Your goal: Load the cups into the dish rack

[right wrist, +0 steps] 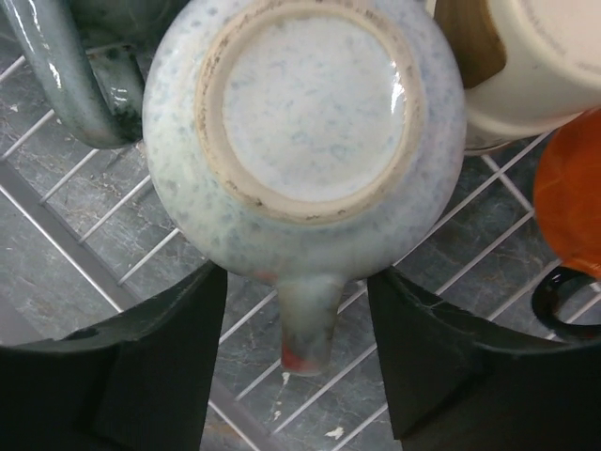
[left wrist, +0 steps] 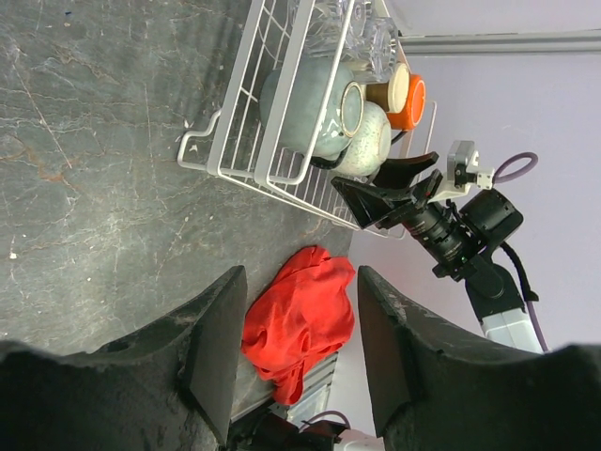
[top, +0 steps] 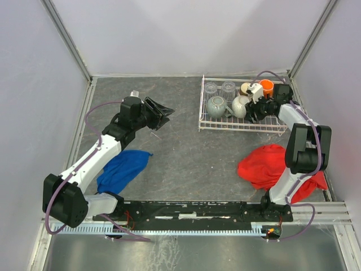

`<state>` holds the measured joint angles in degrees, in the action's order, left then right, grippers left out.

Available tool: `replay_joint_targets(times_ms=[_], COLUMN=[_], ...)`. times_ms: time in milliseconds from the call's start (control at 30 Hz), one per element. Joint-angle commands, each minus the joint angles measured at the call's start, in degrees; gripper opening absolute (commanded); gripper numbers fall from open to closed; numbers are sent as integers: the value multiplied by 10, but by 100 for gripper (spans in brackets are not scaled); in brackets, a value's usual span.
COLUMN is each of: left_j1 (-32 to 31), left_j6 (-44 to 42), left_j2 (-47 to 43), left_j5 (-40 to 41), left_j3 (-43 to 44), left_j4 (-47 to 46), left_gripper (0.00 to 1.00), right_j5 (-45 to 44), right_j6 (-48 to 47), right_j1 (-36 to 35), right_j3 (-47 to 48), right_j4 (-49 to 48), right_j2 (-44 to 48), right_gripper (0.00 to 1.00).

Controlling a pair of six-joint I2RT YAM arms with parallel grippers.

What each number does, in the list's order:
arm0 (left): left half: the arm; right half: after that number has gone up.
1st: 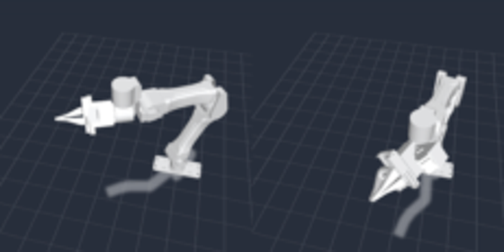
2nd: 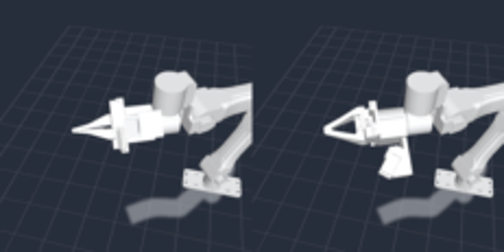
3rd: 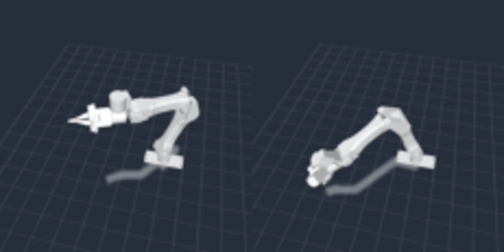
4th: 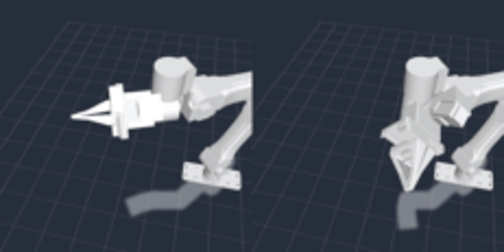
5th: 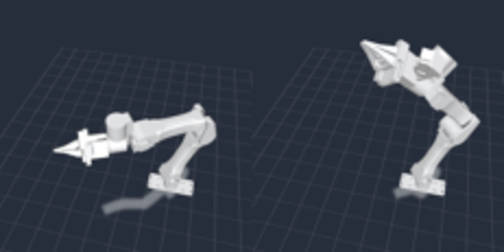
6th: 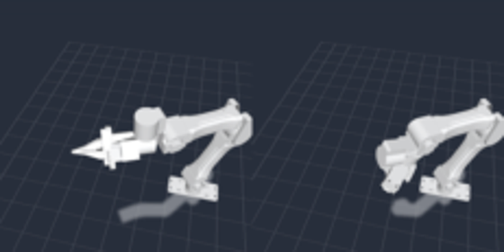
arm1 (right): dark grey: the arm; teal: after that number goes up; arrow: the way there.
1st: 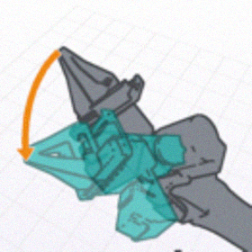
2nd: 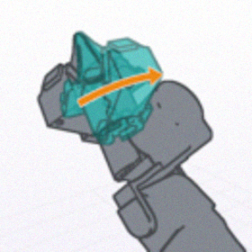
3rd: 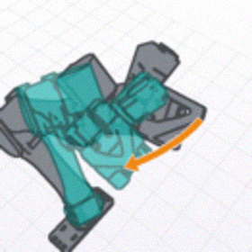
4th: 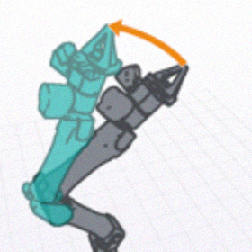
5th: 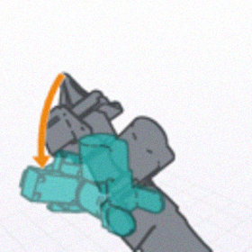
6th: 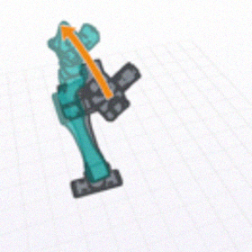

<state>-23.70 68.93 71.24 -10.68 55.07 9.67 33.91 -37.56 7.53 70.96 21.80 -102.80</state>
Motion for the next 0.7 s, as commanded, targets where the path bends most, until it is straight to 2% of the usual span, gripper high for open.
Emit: replay_joint_targets(times_ms=[0, 367, 500, 567, 600, 633, 667], left_j1=[3, 3, 2, 2, 2, 2, 2], left_j6=[-27, -99, -147, -172, -184, -195, -206], left_j2=[-6, -27, -48, -50, -51, -50, -47], left_j5=[3, 36, 57, 72, 77, 82, 87], left_j3=[12, 29, 36, 50, 56, 64, 71], left_j4=[-16, 55, 108, 154, 171, 191, 211], left_gripper=[57, 57, 57, 57, 57, 57, 57], right_j5=[19, 19, -19, -49, -60, -79, -100], right_j6=[15, 60, 142, 219, 253, 285, 311], right_j1=[3, 15, 16, 16, 15, 11, 6], right_j3=[-8, 12, 24, 33, 34, 33, 30], right_j4=[-33, 7, -3, -2, 0, 0, 2], right_j2=[33, 128, 175, 198, 212, 227, 240], right_gripper=[71, 74, 73, 66, 60, 48, 31])
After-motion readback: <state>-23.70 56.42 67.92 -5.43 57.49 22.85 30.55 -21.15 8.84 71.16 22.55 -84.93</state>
